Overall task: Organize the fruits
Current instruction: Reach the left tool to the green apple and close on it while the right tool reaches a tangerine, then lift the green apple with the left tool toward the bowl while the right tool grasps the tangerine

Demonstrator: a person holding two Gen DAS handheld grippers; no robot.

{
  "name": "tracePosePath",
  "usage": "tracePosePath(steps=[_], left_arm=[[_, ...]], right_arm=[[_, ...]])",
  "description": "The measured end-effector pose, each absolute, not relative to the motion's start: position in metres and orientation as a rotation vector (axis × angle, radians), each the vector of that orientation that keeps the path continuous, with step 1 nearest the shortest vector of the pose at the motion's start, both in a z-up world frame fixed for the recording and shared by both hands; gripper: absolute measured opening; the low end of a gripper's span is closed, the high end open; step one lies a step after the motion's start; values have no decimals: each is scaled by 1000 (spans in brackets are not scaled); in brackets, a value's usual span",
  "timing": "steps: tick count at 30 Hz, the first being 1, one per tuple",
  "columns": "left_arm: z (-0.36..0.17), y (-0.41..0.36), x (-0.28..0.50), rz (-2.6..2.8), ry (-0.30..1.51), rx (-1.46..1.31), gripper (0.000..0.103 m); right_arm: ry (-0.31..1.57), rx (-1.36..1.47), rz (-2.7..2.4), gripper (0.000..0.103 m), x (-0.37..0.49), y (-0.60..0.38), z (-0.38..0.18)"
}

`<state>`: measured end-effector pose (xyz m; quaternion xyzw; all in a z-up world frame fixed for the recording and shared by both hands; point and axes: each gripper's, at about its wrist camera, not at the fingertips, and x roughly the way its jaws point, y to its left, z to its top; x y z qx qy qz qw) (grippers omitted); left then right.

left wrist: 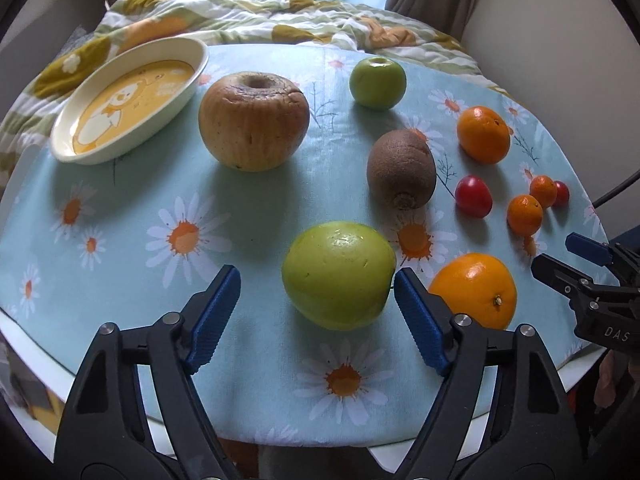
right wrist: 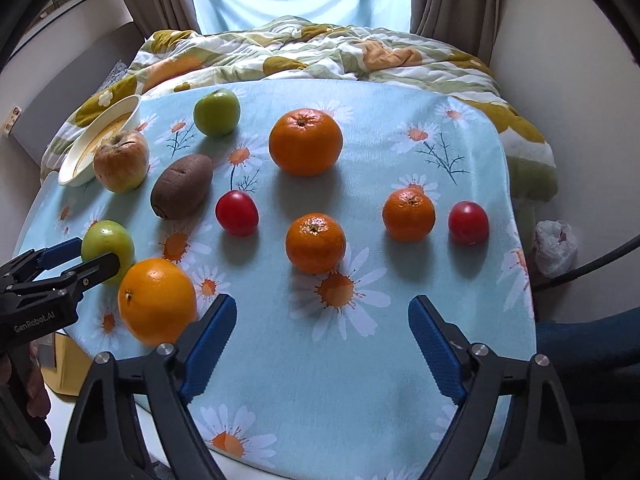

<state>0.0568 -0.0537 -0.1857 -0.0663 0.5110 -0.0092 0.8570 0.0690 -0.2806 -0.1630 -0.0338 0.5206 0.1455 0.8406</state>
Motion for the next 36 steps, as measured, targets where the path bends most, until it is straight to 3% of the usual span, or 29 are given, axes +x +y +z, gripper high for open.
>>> tracePosePath(steps=[6,26,36], left_arm=[[-192,-58,58,-72,1082,-160,63],[-193,-60,59,-71,1082,-143,62],[-183,-57,55,-32,1064,-145,62]], right_arm=[[1114,-75,337,72,82,-276,-172],[1123,-115,357,35,104,-267,-180],[1103,-110,388,34,106,-264,-169]])
